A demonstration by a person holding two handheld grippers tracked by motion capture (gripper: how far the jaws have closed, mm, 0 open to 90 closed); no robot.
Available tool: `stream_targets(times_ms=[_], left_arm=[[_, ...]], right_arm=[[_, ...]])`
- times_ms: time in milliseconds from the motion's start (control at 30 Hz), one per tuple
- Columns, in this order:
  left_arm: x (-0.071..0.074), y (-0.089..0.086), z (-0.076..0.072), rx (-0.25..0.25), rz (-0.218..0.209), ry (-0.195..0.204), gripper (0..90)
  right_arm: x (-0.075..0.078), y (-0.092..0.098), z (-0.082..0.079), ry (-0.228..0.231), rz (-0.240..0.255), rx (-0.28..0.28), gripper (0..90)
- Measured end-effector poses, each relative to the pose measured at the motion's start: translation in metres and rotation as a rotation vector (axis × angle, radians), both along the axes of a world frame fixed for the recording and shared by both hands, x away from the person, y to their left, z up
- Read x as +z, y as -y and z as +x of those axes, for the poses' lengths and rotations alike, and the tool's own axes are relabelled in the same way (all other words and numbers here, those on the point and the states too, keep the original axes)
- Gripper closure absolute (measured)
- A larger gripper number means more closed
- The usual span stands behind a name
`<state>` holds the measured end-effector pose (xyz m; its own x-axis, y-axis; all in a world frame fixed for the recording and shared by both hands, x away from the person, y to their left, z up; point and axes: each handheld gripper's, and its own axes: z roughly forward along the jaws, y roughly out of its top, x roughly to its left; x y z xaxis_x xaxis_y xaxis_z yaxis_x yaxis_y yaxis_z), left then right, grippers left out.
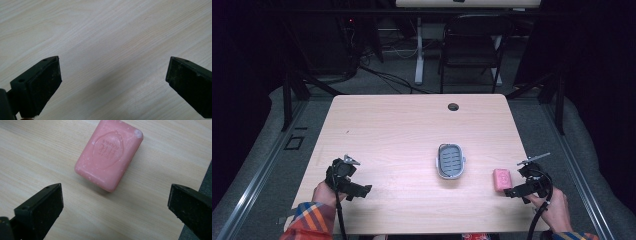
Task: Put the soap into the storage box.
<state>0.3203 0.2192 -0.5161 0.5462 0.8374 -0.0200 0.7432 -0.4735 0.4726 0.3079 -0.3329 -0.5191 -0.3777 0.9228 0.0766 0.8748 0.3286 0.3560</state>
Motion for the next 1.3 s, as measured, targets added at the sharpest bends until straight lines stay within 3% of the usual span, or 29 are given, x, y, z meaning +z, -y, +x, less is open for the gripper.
stream_targets(times_ms=[200, 300, 333, 567, 800, 867, 1067, 1300], left_arm=[[0.001, 0.000, -0.001, 0.001, -0.003, 0.000, 0.1], [0.001, -0.001, -0.002, 0.001, -0.003, 0.002, 0.2], [0.001, -0.001, -0.002, -0.001, -0.003, 0.002, 0.2], [0.000, 0.000, -0.001, -0.001, -0.007, 0.001, 0.1], [0.000, 0.000, 0.001, -0.005, -0.009, -0.001, 0.1], [0.000, 0.001, 0.001, -0.005, -0.008, -0.002, 0.1], [0.000, 0.002, 0.002, -0.006, -0.011, -0.006, 0.1], [0.000, 0.001, 0.002, -0.007, -0.012, -0.008, 0.2]], right_arm=[[-0.001, -0.004, 0.001, -0.006, 0.015, 0.001, 0.0], [0.000, -0.004, 0.000, 0.005, 0.007, 0.004, 0.0], [-0.001, -0.005, -0.001, 0.018, 0.026, -0.011, 0.0], [-0.001, -0.007, 0.005, -0.016, 0.027, -0.002, 0.0], [0.000, -0.013, 0.009, -0.013, 0.037, -0.008, 0.0], [0.001, -0.014, 0.011, -0.021, 0.026, 0.004, 0.0], [0.002, -0.015, 0.018, -0.022, 0.037, -0.033, 0.0], [0.000, -0.024, 0.031, -0.036, 0.007, -0.040, 0.0]])
